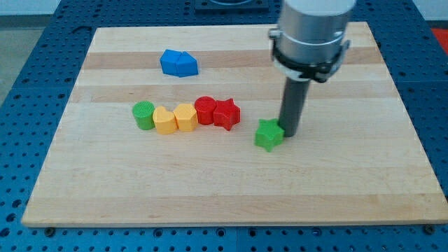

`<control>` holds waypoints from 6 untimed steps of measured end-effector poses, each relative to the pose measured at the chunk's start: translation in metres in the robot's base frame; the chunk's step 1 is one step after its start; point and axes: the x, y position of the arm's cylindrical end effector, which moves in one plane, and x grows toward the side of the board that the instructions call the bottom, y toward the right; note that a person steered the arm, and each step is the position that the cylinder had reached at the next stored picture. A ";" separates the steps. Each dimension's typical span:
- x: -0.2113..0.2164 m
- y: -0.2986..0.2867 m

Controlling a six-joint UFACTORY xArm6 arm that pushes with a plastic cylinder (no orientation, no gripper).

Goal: Move the green star below the red star

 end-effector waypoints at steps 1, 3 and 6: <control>0.004 0.006; 0.009 0.020; 0.026 -0.071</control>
